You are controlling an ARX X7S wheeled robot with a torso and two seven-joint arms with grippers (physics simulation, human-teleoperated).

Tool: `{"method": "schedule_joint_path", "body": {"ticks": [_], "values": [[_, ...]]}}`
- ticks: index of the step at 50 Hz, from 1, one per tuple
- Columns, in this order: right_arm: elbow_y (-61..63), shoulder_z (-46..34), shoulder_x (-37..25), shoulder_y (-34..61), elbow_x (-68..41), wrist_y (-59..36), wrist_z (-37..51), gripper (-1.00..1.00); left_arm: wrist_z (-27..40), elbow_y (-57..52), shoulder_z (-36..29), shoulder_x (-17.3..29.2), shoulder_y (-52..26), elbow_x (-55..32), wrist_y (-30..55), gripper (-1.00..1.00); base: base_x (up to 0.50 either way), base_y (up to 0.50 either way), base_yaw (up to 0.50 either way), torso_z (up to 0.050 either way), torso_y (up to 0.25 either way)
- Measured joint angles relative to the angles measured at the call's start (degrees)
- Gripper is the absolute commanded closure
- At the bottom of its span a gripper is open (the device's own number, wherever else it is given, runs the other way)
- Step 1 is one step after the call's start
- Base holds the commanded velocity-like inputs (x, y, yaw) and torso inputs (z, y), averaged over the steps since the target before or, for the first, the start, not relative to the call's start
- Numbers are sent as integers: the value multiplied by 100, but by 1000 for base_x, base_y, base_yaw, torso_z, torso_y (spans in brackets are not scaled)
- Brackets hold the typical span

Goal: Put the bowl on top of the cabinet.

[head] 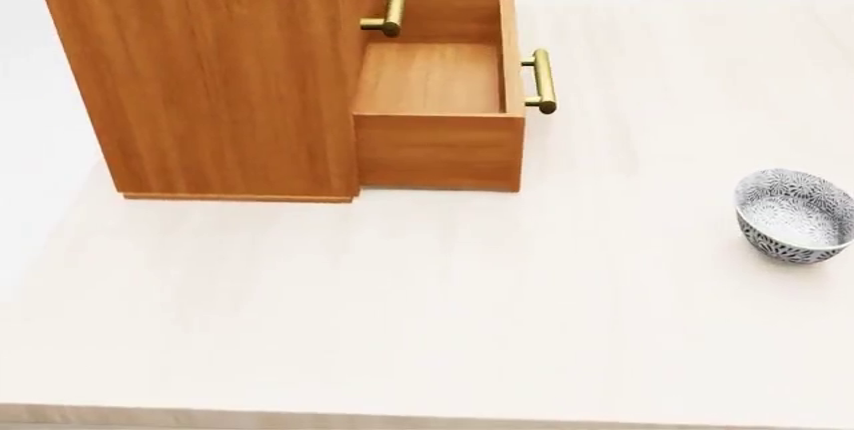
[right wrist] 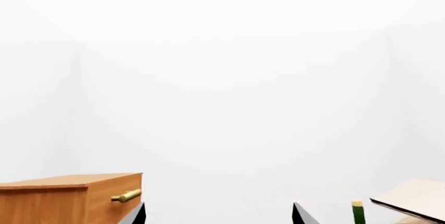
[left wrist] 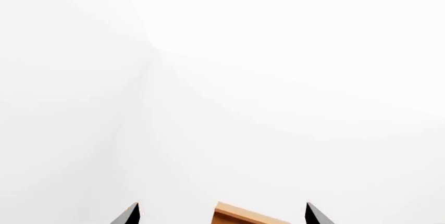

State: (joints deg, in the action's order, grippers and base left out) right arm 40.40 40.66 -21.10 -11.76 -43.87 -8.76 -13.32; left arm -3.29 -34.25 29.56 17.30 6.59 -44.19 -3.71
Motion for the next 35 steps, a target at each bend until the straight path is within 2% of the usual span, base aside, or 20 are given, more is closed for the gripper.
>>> {"method": "schedule_joint_path", "body": {"ticks": [29, 35], "values": [[-37, -142, -60, -28, 263, -37, 66, -100, -15, 12, -78, 31, 19, -2, -34, -100, 2, 0, 0, 0, 0], [-34, -134, -75, -67, 187, -37, 22, -100, -18, 14, -92, 37, 25, 0, -42, -100, 160, 0, 0, 0, 0]]}}
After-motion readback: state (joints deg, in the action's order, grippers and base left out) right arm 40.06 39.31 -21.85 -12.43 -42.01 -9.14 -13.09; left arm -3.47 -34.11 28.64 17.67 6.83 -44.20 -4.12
